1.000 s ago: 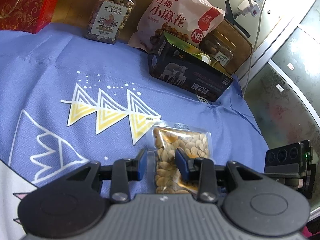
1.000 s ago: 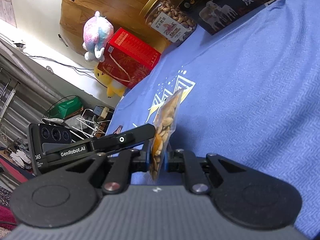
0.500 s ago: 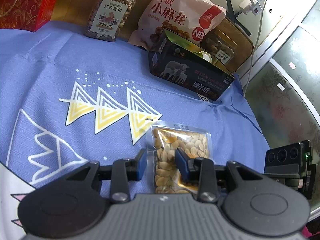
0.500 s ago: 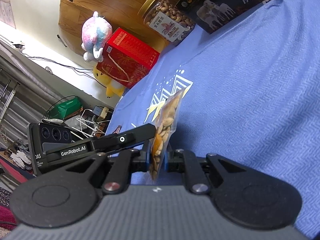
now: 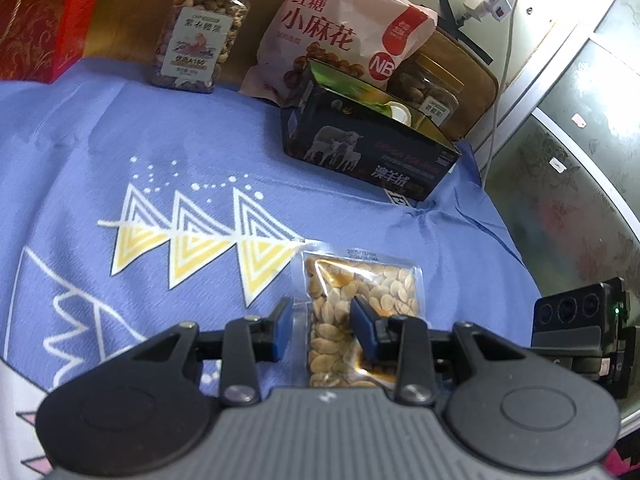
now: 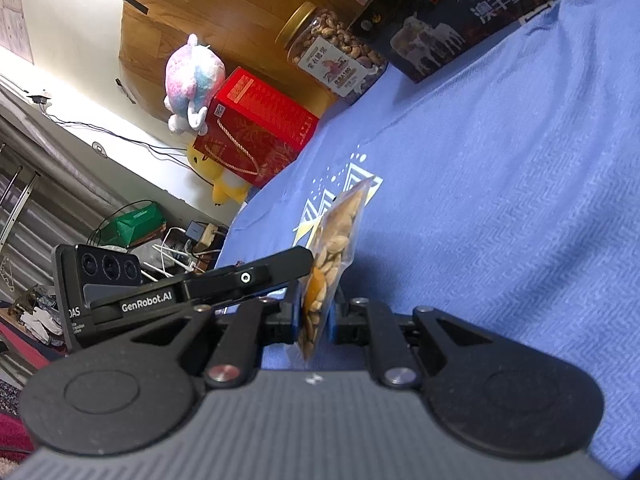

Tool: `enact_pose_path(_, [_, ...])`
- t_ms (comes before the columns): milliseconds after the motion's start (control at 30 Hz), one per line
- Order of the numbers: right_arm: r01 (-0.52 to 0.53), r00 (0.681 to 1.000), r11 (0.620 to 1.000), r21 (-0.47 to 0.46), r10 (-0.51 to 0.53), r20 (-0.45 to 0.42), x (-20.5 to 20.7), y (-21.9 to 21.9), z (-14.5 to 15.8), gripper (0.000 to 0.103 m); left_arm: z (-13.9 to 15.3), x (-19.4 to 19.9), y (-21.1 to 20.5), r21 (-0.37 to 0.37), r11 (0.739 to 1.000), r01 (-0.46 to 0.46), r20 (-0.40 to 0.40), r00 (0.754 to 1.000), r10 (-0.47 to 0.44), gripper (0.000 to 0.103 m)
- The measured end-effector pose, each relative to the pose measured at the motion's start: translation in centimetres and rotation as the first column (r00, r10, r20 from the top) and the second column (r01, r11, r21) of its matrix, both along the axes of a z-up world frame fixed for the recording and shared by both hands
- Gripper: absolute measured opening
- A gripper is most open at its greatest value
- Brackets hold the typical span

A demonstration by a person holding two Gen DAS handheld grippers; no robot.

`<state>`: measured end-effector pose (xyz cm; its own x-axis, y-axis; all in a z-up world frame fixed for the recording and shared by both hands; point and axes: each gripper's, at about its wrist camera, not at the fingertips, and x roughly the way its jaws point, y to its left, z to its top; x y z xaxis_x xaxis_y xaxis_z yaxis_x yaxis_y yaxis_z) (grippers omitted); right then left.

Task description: Organize snacks

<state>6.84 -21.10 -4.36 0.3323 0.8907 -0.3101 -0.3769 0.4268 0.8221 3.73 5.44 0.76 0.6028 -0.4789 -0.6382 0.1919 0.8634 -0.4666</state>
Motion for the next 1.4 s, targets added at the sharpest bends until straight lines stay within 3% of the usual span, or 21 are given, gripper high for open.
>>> enact_pose_path(1067, [0.153,0.985,0.988,0.027,-0.155,0.077,3.2,-5.1,2.2,0.017,3.7,6.6,-7.1,0.106,0.987,0.12,0.081,0.988,-0.129,0.032])
enact_pose_path(1400, [0.184,0.968,0.983,0.028,-0.186,0.168,7.9,-5.6,5.6,0.017,7.4,11.4,-8.2,0.128,0.986,0.109,0.178,0.975,-0.131,0.032])
